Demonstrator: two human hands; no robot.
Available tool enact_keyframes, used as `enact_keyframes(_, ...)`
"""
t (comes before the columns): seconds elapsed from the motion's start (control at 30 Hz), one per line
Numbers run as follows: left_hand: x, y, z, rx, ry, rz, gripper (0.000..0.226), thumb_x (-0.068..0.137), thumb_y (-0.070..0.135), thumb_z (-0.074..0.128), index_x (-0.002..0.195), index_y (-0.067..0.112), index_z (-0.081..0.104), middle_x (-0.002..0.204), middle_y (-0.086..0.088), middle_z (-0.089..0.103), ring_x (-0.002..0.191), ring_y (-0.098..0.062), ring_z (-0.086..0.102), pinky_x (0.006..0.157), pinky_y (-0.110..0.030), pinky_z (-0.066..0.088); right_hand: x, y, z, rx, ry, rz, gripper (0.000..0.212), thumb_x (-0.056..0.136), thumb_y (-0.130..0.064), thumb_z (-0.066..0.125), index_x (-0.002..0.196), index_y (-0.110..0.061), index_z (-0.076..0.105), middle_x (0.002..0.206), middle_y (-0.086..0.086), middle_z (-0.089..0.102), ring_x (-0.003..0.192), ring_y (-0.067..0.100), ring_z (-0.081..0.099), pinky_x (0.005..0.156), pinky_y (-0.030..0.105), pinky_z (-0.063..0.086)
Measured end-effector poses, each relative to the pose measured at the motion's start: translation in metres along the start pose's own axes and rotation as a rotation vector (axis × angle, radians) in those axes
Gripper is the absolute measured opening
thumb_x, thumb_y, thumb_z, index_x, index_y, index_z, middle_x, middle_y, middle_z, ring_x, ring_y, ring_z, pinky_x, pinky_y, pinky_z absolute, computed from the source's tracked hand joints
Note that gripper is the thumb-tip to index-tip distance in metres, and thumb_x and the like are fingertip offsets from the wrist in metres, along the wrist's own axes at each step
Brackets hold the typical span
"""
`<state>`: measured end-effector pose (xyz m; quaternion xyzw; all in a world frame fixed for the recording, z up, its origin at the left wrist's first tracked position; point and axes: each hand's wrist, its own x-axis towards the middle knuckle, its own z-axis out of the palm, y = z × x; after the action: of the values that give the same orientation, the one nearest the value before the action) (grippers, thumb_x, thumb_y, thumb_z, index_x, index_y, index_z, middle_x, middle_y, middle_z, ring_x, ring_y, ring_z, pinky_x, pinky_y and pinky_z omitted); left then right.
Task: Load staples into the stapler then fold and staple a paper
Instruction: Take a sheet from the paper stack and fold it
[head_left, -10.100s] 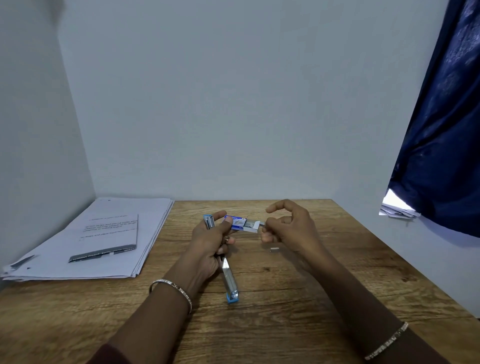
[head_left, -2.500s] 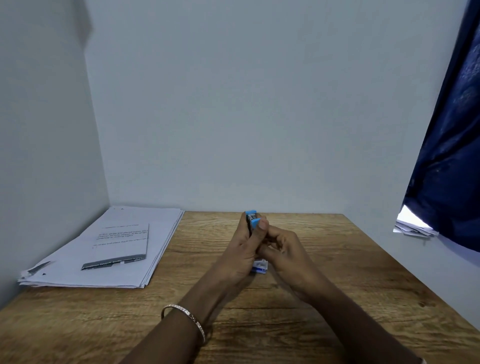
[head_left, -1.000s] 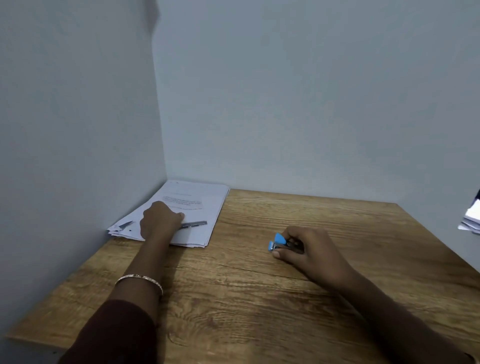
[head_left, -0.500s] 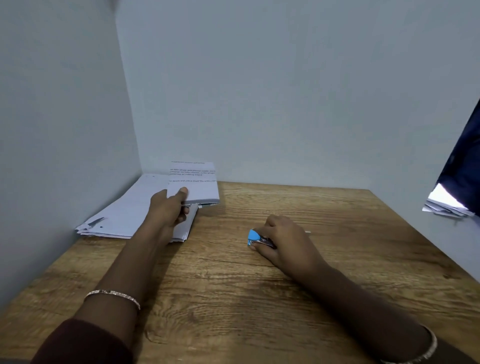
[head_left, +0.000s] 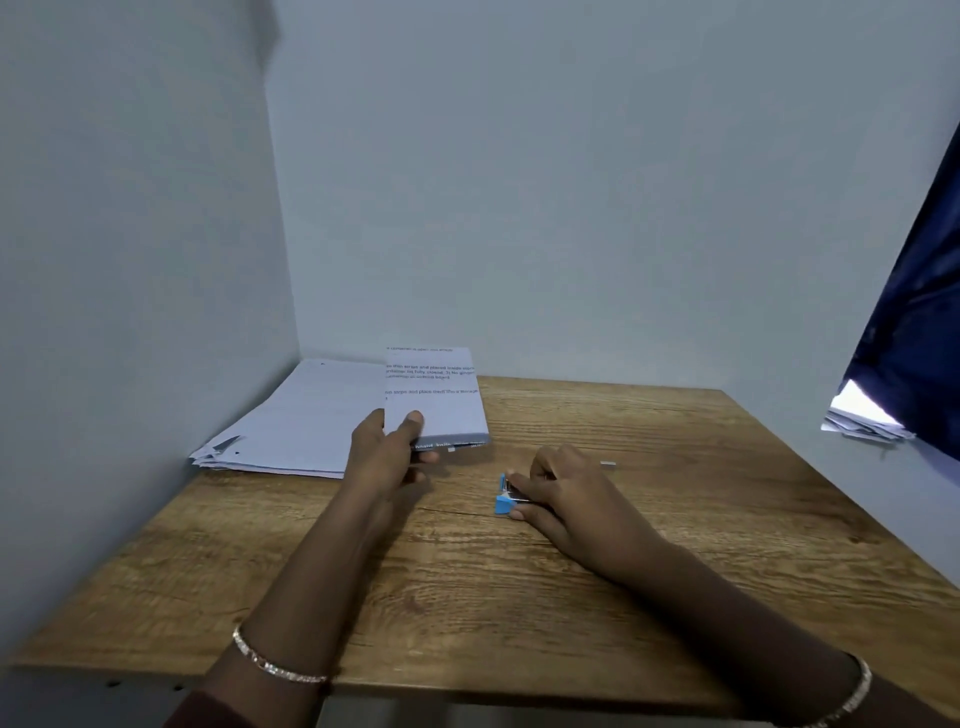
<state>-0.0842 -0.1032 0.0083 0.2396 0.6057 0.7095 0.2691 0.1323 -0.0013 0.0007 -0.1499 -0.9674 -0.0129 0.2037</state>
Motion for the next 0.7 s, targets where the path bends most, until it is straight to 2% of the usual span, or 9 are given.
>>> enact_keyframes(0.1, -0.025, 0.005, -0.001, -0.033, -0.012, 0.064, 0.022, 0.100, 0.024, 0.058, 0.118, 0.012, 0.060, 0.095, -0.007, 0.071, 0.054, -0.006, 0.069, 0.042, -0.021, 0.048, -0.005, -0.010, -0.011, 0.134, 0.107, 0.168, 0.031, 0.097, -0.044, 0.060, 0.119, -0.026, 0.074, 0.101, -0.005, 0.062, 0.095, 0.012, 0.054, 0.075, 0.031, 0.039)
enact_keyframes(0.17, -0.043, 0.011, -0.001, -0.056, -0.036, 0.094, 0.020, 0.100, 0.024, 0.059, 0.118, 0.015, 0.061, 0.097, -0.007, 0.072, 0.060, -0.010, 0.073, 0.042, -0.022, 0.050, -0.010, -0.017, -0.022, 0.374, 0.295, 0.358, 0.023, 0.097, -0.038, 0.063, 0.110, -0.026, 0.077, 0.095, -0.009, 0.070, 0.088, 0.007, 0.060, 0.073, 0.030, 0.044)
enact_keyframes(0.23, -0.067, 0.017, -0.001, -0.060, -0.082, 0.115, 0.021, 0.100, 0.025, 0.060, 0.119, 0.018, 0.062, 0.099, -0.007, 0.073, 0.064, -0.012, 0.074, 0.045, -0.024, 0.051, -0.016, -0.025, -0.032, 0.649, 0.431, 0.495, 0.022, 0.095, -0.037, 0.067, 0.112, -0.027, 0.076, 0.098, -0.010, 0.075, 0.093, 0.004, 0.066, 0.075, 0.023, 0.049)
enact_keyframes(0.3, -0.092, 0.018, -0.001, -0.035, -0.141, 0.140, 0.026, 0.098, 0.028, 0.061, 0.124, 0.024, 0.064, 0.102, -0.001, 0.074, 0.071, -0.010, 0.073, 0.052, -0.026, 0.055, -0.023, -0.036, -0.039, 0.946, 0.437, 0.541, 0.040, 0.089, -0.037, 0.072, 0.128, -0.027, 0.067, 0.111, -0.007, 0.073, 0.102, 0.005, 0.068, 0.080, 0.017, 0.053)
enact_keyframes(0.4, -0.127, 0.012, 0.001, 0.010, -0.253, 0.146, 0.034, 0.096, 0.029, 0.063, 0.131, 0.030, 0.062, 0.115, 0.003, 0.074, 0.098, -0.014, 0.072, 0.072, -0.037, 0.062, -0.038, -0.055, -0.047, 1.283, 0.432, 0.474, 0.064, 0.079, -0.032, 0.080, 0.139, -0.032, 0.056, 0.121, -0.007, 0.073, 0.108, 0.002, 0.070, 0.075, 0.017, 0.058)
enact_keyframes(0.43, -0.137, 0.009, 0.002, 0.014, -0.282, 0.137, 0.033, 0.096, 0.029, 0.063, 0.129, 0.031, 0.063, 0.115, 0.004, 0.075, 0.101, -0.017, 0.072, 0.079, -0.041, 0.063, -0.043, -0.059, -0.049, 1.330, 0.443, 0.441, 0.064, 0.077, -0.030, 0.082, 0.137, -0.033, 0.058, 0.120, -0.007, 0.074, 0.108, 0.003, 0.070, 0.075, 0.018, 0.059)
enact_keyframes(0.5, -0.151, 0.003, 0.004, 0.061, -0.305, 0.175, 0.024, 0.096, 0.025, 0.064, 0.117, 0.034, 0.068, 0.105, 0.009, 0.078, 0.096, -0.012, 0.073, 0.080, -0.034, 0.062, -0.052, -0.065, -0.050, 1.382, 0.485, 0.393, 0.053, 0.077, -0.023, 0.083, 0.127, -0.029, 0.067, 0.116, -0.003, 0.077, 0.105, 0.009, 0.073, 0.076, 0.021, 0.059)
enact_keyframes(0.6, -0.159, -0.005, 0.005, 0.274, -0.195, 0.354, 0.024, 0.093, 0.015, 0.068, 0.105, 0.035, 0.072, 0.095, 0.017, 0.078, 0.094, -0.003, 0.071, 0.081, -0.025, 0.058, -0.065, -0.070, -0.045, 1.400, 0.554, 0.382, 0.028, 0.079, -0.016, 0.082, 0.107, -0.021, 0.079, 0.104, 0.005, 0.081, 0.096, 0.017, 0.077, 0.077, 0.029, 0.063)
enact_keyframes(0.7, -0.163, -0.007, 0.005, 0.370, -0.058, 0.593, 0.038, 0.085, 0.009, 0.075, 0.098, 0.044, 0.069, 0.096, 0.030, 0.074, 0.098, 0.008, 0.066, 0.088, -0.019, 0.051, -0.073, -0.068, -0.038, 1.167, 0.628, 0.330, 0.024, 0.082, -0.009, 0.081, 0.100, -0.025, 0.082, 0.099, 0.001, 0.082, 0.097, 0.018, 0.077, 0.085, 0.033, 0.060)
